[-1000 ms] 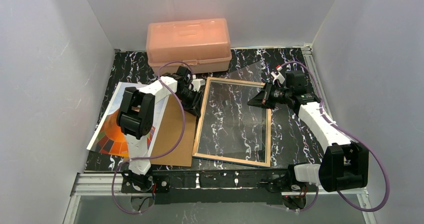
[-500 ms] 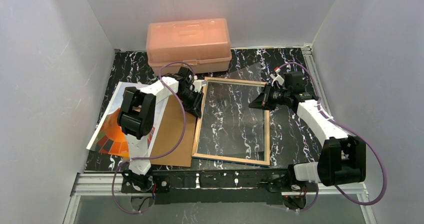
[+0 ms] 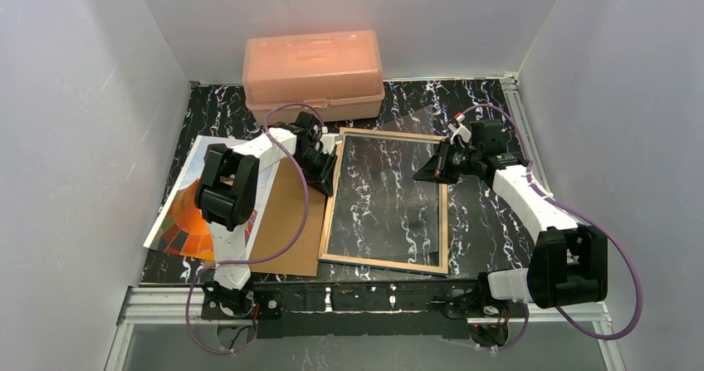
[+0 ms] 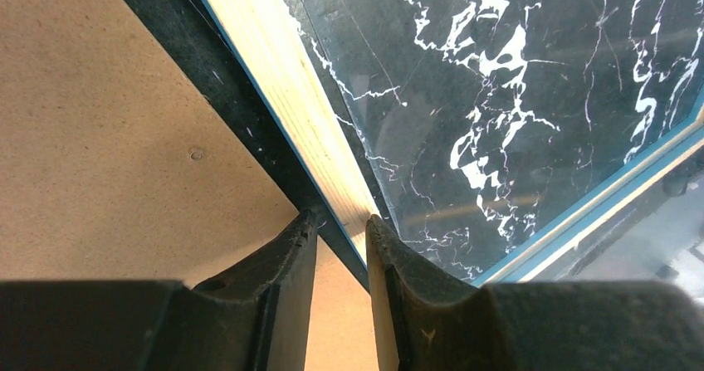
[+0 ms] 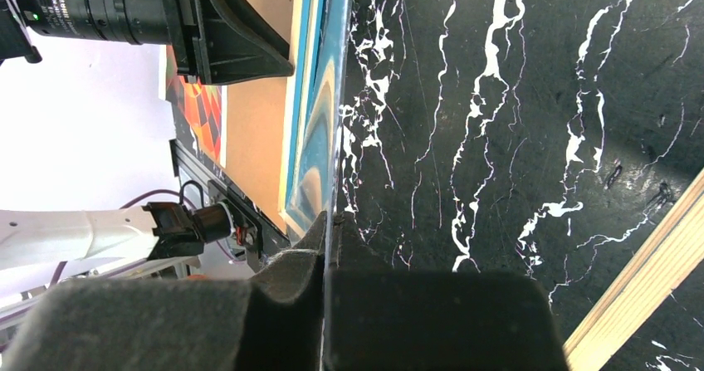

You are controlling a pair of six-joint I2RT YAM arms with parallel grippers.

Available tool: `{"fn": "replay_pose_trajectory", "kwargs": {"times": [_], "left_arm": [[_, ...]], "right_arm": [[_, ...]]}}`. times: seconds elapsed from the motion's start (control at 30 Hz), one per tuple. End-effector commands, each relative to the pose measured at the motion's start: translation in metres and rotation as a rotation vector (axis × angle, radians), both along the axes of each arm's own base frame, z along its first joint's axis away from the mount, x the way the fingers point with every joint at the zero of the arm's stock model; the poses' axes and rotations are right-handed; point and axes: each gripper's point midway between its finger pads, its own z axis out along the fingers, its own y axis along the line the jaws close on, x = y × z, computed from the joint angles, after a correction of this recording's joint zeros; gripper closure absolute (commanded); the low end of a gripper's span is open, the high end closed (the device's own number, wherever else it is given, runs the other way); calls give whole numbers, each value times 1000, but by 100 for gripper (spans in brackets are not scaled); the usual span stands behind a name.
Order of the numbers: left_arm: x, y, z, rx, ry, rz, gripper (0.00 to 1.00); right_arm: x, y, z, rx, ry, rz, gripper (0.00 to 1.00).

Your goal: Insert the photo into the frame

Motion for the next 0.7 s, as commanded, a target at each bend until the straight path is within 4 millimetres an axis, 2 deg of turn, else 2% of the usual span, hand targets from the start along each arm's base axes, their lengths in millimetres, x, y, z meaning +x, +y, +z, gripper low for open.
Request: {"fn": "replay_pose_trajectory", "kwargs": {"times": [0.0, 0.27, 0.67], "left_arm": [[-8, 1, 1, 3, 13, -16, 74], [-8, 0, 3, -5, 7, -17, 83], [-11, 1, 3, -6, 15, -13, 87]], "right_arm": [[3, 4, 16, 50, -53, 19, 99], [4, 12, 43, 139, -120, 25, 99], [10, 15, 39, 155, -101, 28, 99]]}}
